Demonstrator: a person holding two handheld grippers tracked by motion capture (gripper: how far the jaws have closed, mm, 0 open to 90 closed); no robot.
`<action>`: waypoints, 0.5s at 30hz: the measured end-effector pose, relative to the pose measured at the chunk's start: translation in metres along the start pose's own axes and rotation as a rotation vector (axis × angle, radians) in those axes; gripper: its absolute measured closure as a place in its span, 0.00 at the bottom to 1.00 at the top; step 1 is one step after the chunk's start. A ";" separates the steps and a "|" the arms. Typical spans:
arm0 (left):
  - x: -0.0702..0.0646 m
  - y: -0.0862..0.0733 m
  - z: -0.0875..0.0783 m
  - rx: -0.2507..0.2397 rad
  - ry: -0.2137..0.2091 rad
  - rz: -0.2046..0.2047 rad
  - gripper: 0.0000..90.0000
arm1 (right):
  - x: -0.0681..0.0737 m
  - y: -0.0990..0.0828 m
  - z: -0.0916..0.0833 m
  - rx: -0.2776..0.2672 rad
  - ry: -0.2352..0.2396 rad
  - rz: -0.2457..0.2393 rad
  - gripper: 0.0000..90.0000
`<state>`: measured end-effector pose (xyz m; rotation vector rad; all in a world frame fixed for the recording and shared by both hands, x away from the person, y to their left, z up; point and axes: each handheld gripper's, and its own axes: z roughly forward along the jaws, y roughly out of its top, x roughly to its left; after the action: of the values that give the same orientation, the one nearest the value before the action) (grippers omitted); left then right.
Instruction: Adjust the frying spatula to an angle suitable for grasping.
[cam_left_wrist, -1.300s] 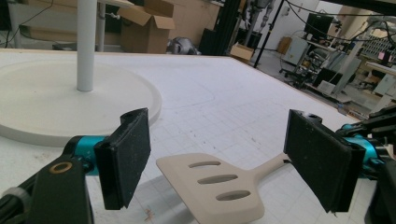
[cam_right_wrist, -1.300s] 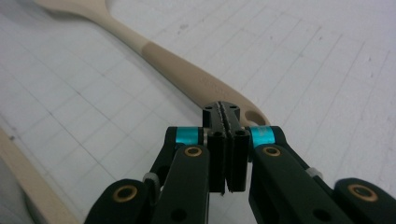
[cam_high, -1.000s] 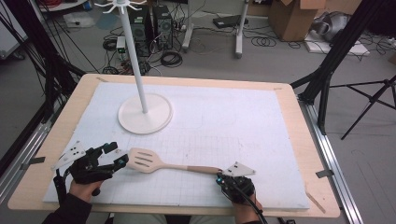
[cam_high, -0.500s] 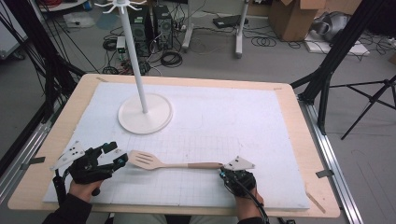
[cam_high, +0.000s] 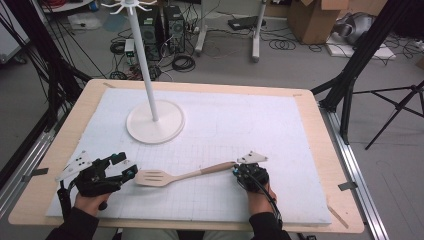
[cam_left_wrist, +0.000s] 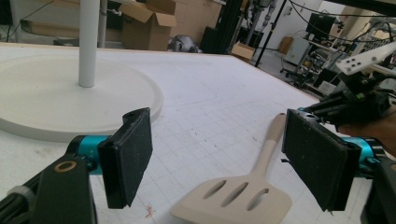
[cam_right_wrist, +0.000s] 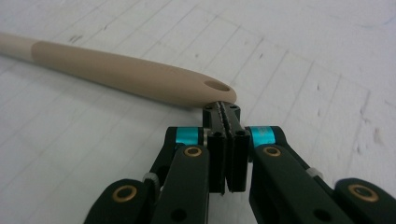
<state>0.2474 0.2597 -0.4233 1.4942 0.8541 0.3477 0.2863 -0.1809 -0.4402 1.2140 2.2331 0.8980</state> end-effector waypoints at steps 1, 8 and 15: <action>0.000 0.000 0.000 0.001 0.002 0.000 0.28 | -0.001 0.003 0.004 0.003 0.003 0.008 0.99; 0.000 0.000 0.001 0.006 -0.006 0.000 0.28 | -0.004 0.021 0.019 -0.004 0.010 0.035 0.97; 0.001 0.000 0.001 0.004 -0.008 -0.001 0.28 | -0.003 0.037 0.035 0.004 -0.010 0.034 0.96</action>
<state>0.2483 0.2595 -0.4239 1.4978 0.8500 0.3393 0.3315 -0.1567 -0.4374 1.2585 2.2136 0.8984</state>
